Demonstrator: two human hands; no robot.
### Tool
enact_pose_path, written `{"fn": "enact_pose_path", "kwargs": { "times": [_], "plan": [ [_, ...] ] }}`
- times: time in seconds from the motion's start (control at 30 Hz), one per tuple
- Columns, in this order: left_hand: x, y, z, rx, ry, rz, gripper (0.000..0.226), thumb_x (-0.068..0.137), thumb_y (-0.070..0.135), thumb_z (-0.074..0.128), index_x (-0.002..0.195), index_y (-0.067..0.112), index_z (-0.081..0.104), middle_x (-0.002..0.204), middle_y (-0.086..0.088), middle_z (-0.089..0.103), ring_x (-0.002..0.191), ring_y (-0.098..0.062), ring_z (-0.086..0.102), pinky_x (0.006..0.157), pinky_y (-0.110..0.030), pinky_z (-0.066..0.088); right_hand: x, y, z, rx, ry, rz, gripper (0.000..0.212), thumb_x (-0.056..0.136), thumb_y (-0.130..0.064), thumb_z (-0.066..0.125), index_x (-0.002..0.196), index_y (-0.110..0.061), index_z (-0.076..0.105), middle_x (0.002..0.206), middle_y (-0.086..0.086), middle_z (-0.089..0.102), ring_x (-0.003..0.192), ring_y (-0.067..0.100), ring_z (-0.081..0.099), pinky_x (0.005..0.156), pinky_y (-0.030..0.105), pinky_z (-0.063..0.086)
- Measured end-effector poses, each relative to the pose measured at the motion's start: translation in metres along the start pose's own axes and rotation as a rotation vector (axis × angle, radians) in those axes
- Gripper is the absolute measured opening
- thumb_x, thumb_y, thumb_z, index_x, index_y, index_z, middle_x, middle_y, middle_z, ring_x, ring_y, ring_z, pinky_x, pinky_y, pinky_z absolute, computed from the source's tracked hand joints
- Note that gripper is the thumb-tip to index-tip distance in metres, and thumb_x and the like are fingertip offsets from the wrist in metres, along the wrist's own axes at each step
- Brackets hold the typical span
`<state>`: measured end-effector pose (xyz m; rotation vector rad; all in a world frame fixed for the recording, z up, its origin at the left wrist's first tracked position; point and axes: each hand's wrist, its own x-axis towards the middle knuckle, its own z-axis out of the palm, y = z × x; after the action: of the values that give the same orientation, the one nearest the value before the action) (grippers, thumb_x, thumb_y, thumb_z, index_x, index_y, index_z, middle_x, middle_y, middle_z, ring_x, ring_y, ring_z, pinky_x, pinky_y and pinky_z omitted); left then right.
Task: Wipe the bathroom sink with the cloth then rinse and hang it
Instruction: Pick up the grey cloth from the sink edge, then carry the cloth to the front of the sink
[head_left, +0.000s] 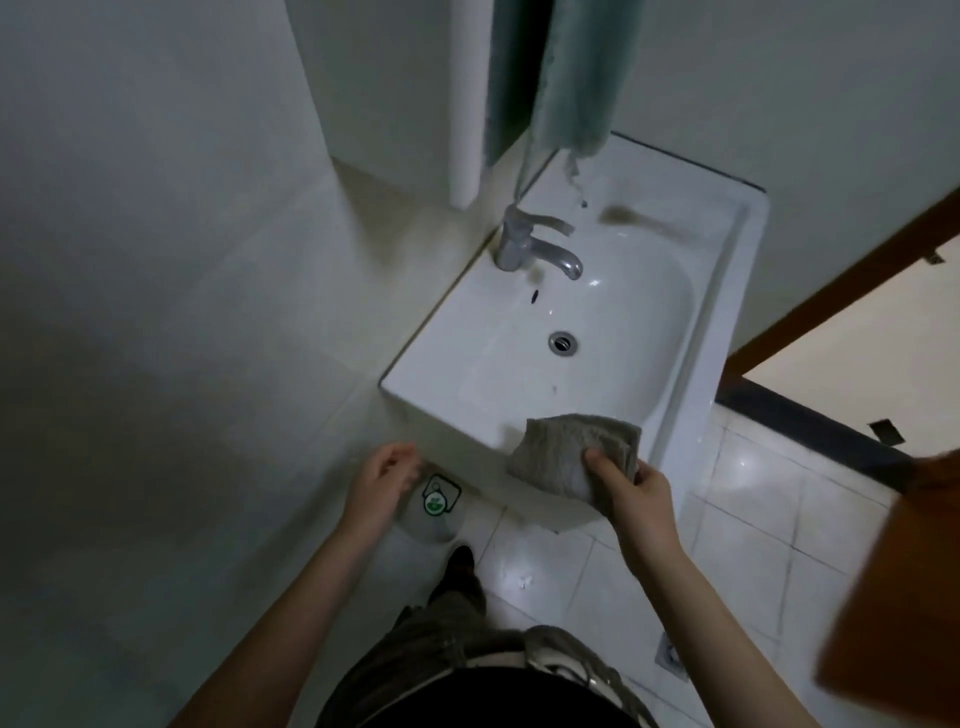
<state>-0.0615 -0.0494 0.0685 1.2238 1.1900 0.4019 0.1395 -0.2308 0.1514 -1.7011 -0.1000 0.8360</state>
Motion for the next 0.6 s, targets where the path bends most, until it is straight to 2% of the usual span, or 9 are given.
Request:
{"fn": "enact_pose_path", "kwargs": {
  "times": [0.07,0.1,0.13,0.2,0.3,0.43,0.5,0.6],
  "plan": [
    [-0.022,-0.028,-0.004,0.090,-0.002,-0.039,0.010,0.078,0.030,0.058,0.084,0.025,0.063,0.085,-0.005,0.067,0.083,-0.025,0.062,0.080,-0.035,0.047,-0.027,0.030,-0.032,0.042,0.082,0.070,0.009,0.085,-0.018,0.069,0.089,-0.010,0.070,0.092,0.011,0.073,0.087,0.025,0.070,0.068,0.029,0.058],
    [-0.034,-0.044,-0.006,0.108,-0.001,-0.071,0.010,0.078,0.029,0.058,0.084,0.024,0.063,0.084,-0.005,0.067,0.084,-0.026,0.062,0.079,-0.035,0.047,-0.041,0.046,-0.048,0.063,0.130,0.098,0.010,0.084,-0.017,0.069,0.089,-0.008,0.071,0.090,0.012,0.073,0.085,0.025,0.070,0.065,0.029,0.057],
    [-0.045,-0.062,-0.006,0.131,-0.005,-0.101,0.004,0.082,0.023,0.060,0.084,0.022,0.063,0.084,-0.006,0.067,0.085,-0.027,0.062,0.076,-0.033,0.047,-0.054,0.064,-0.065,0.079,0.181,0.122,0.011,0.084,-0.016,0.070,0.089,-0.006,0.071,0.089,0.013,0.073,0.084,0.026,0.069,0.065,0.030,0.056],
    [-0.071,-0.093,0.000,0.196,-0.008,-0.164,0.016,0.094,0.008,0.055,0.085,0.019,0.063,0.086,-0.010,0.067,0.084,-0.029,0.062,0.071,-0.030,0.047,-0.081,0.102,-0.100,0.101,0.282,0.178,0.016,0.084,-0.015,0.070,0.094,-0.002,0.070,0.089,0.014,0.072,0.083,0.026,0.068,0.069,0.032,0.054],
    [-0.115,-0.124,0.018,0.260,-0.031,-0.235,0.018,0.096,0.003,0.049,0.086,0.011,0.063,0.089,-0.016,0.065,0.075,-0.026,0.061,0.069,-0.029,0.047,-0.124,0.157,-0.152,0.169,0.419,0.278,0.020,0.084,-0.012,0.069,0.097,0.002,0.067,0.091,0.016,0.070,0.082,0.025,0.065,0.074,0.033,0.052],
    [-0.159,-0.145,0.048,0.310,-0.112,-0.268,0.014,0.096,0.008,0.050,0.092,0.008,0.064,0.092,-0.014,0.066,0.082,-0.028,0.064,0.073,-0.032,0.049,-0.177,0.210,-0.208,0.281,0.586,0.391,0.012,0.085,-0.011,0.068,0.092,-0.002,0.065,0.089,0.014,0.067,0.083,0.027,0.063,0.073,0.032,0.050],
    [-0.172,-0.144,0.066,0.327,-0.151,-0.276,0.013,0.096,0.009,0.050,0.096,0.006,0.063,0.095,-0.016,0.065,0.082,-0.026,0.063,0.073,-0.032,0.049,-0.196,0.224,-0.232,0.296,0.644,0.404,0.006,0.085,-0.012,0.068,0.085,-0.006,0.065,0.089,0.016,0.066,0.084,0.028,0.062,0.074,0.033,0.050],
    [-0.181,-0.135,0.099,0.374,-0.201,-0.254,0.014,0.097,0.008,0.050,0.096,0.004,0.064,0.094,-0.016,0.064,0.080,-0.025,0.061,0.074,-0.030,0.048,-0.210,0.233,-0.264,0.290,0.675,0.385,0.007,0.085,-0.012,0.068,0.080,-0.008,0.065,0.088,0.017,0.065,0.082,0.026,0.060,0.068,0.030,0.049]
  ]
}}
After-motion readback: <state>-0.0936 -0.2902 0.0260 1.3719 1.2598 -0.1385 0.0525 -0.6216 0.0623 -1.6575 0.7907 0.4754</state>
